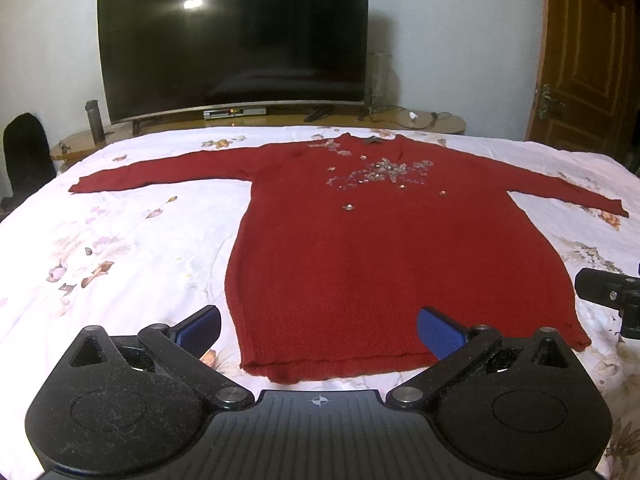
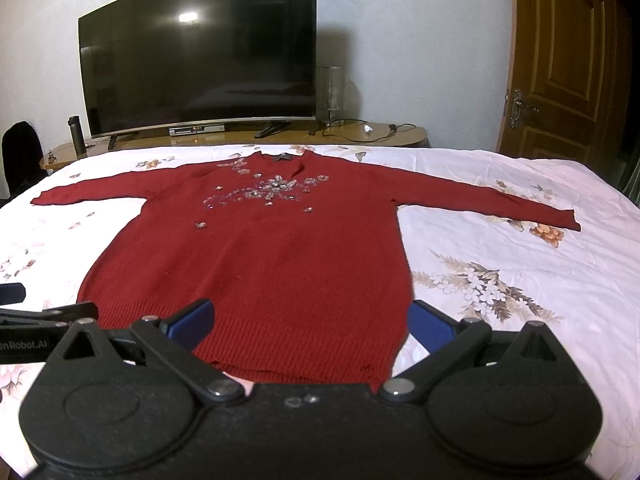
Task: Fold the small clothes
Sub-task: 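Grasp a sweater sleeve cuff with the right gripper and lift it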
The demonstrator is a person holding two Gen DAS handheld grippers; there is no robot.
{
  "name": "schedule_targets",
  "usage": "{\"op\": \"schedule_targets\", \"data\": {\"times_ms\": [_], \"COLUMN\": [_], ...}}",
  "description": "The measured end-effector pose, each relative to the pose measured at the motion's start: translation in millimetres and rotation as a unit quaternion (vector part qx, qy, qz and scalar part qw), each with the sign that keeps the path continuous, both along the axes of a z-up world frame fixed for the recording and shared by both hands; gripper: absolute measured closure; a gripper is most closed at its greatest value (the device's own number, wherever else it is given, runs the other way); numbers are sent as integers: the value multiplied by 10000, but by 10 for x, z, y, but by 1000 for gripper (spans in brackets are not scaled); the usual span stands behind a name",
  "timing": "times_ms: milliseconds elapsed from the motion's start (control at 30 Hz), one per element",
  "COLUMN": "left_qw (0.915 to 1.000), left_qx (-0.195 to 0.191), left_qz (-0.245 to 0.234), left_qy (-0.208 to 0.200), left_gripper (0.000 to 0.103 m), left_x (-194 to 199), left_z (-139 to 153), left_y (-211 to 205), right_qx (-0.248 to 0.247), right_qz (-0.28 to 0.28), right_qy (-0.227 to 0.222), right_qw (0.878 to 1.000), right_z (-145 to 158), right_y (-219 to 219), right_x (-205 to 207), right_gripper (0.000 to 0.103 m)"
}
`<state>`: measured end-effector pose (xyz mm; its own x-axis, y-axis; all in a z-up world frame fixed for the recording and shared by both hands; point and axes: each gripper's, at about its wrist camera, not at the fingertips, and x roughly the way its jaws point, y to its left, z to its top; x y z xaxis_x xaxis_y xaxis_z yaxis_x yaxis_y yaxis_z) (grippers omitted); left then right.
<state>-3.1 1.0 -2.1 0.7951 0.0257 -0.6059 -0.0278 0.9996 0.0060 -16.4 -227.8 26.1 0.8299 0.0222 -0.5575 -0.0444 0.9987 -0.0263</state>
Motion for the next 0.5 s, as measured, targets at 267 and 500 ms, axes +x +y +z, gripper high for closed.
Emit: {"op": "schedule_targets", "data": {"times_ms": [267,500], "left_qw": [9943,9893], "left_qx": [-1053,-1440], "left_qz": [-135,-207], "left_qy": [89,-58], "left_gripper": [0,0], "left_x": [265,869], "left_z": [-15,-15], "left_y": [291,325], "right_qx": [211,1052], "right_qz": [-59,-864], "right_qy": [-34,-352], "right_qw": [9998,9901], "right_z": [26,131], "right_y": [-152,-1160], "right_x": [91,626], "right_gripper": [1,27]}}
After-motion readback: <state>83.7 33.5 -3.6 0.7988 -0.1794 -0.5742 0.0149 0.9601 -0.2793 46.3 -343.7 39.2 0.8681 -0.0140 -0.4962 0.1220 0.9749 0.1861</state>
